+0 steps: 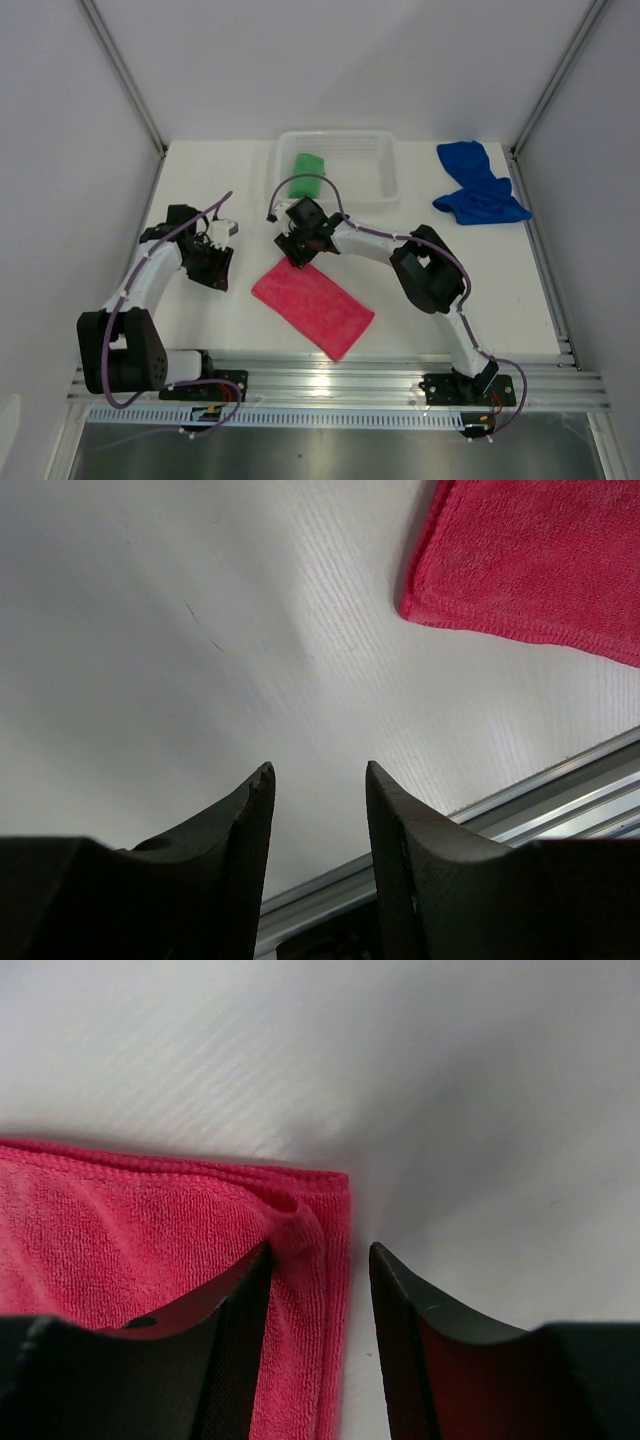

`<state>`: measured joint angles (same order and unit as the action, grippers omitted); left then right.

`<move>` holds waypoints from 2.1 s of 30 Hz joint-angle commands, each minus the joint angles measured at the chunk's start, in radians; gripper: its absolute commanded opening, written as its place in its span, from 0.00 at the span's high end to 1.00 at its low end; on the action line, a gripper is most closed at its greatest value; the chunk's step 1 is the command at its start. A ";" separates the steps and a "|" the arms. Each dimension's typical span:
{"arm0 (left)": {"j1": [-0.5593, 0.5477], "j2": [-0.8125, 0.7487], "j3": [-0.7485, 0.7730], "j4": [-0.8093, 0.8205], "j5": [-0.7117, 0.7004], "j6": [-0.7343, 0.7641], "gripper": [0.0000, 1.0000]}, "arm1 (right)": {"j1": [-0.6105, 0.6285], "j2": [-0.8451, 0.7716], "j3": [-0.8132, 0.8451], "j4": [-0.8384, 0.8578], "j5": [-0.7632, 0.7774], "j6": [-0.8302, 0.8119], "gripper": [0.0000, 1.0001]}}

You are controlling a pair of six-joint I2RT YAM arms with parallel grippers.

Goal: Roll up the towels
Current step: Fold the towel, then roll the towel

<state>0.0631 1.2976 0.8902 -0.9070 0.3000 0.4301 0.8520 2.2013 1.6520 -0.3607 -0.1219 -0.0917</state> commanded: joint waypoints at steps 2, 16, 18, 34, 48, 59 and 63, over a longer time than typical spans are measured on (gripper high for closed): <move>0.010 -0.009 -0.002 -0.007 0.030 0.004 0.55 | -0.001 0.020 0.062 0.017 -0.111 -0.052 0.52; 0.010 0.006 0.024 -0.010 0.044 0.002 0.56 | -0.060 0.061 -0.023 0.152 -0.145 0.172 0.86; 0.010 0.005 0.033 -0.021 0.062 0.002 0.57 | -0.089 0.026 -0.116 0.242 -0.160 0.248 0.98; -0.052 -0.043 0.111 -0.113 0.168 0.065 0.58 | -0.375 -0.365 -0.707 0.520 0.093 0.679 1.00; -0.693 -0.279 0.066 -0.103 -0.039 0.125 0.50 | -0.398 -0.722 -0.612 0.178 0.157 0.387 0.59; -1.178 -0.197 -0.089 0.307 -0.222 0.226 0.43 | -0.355 -1.449 -1.013 0.339 -0.024 0.194 0.53; -1.232 -0.094 -0.140 0.470 -0.227 0.276 0.41 | -0.352 -1.528 -1.058 0.289 -0.030 0.211 0.52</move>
<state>-1.1446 1.1522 0.7734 -0.6056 0.1036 0.6456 0.4980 0.6765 0.6205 -0.0769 -0.1329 0.1410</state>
